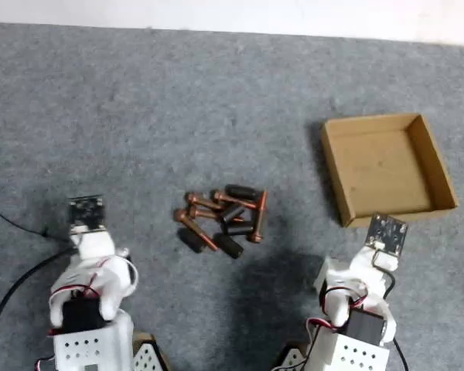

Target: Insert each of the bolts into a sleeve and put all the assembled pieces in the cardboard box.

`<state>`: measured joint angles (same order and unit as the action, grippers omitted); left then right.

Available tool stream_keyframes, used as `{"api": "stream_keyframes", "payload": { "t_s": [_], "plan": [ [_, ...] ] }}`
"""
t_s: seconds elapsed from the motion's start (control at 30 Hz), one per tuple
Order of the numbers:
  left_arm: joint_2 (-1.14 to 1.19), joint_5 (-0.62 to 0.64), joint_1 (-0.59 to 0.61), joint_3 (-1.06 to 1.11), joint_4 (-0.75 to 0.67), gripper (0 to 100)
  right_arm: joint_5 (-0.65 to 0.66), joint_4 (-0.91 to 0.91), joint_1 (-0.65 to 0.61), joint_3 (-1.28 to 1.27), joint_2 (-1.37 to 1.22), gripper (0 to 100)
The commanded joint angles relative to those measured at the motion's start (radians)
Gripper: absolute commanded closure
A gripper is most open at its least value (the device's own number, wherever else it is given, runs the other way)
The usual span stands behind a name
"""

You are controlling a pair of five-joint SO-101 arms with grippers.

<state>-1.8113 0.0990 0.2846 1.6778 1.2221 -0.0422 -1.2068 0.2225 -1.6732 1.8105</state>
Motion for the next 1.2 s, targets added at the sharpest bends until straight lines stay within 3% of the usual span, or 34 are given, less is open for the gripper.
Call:
{"api": "stream_keyframes", "payload": {
  "t_s": [0.0,0.23,0.33,0.47,0.6,0.67,0.77,0.93,1.03,1.17],
  "plan": [
    [-0.013,0.0,0.031,0.018,-0.009,99,-0.006,-0.001,0.116,-0.147,0.007,82.8],
    [-0.013,-0.011,0.13,-0.082,0.118,99,-0.006,0.004,0.157,-0.147,0.008,82.8],
    [-0.013,-0.114,0.188,-0.108,0.118,99,-0.006,0.007,0.156,-0.147,0.008,82.8],
    [-0.013,-0.333,0.354,-0.189,0.118,99,-0.006,0.018,0.157,-0.147,0.008,82.8],
    [-0.013,-0.333,0.403,-0.24,0.046,99,-0.006,0.021,0.154,-0.147,0.008,82.8],
    [-0.013,-0.281,0.355,-0.246,-0.026,99,-0.006,0.022,0.151,-0.147,0.008,82.8],
    [-0.007,-0.391,0.205,-0.305,-0.072,97,-0.002,0.042,0.119,-0.147,0.008,82.8],
    [0.071,-0.267,0.013,-0.433,-0.032,96,-0.002,0.042,0.119,-0.147,0.008,82.8],
    [0.303,-0.256,-0.122,-0.475,-0.121,96,-0.002,0.042,0.119,-0.147,0.008,82.8],
    [0.779,-0.212,-0.243,-0.624,-0.247,96,-0.002,0.042,0.119,-0.147,0.008,82.8]
  ]
}}
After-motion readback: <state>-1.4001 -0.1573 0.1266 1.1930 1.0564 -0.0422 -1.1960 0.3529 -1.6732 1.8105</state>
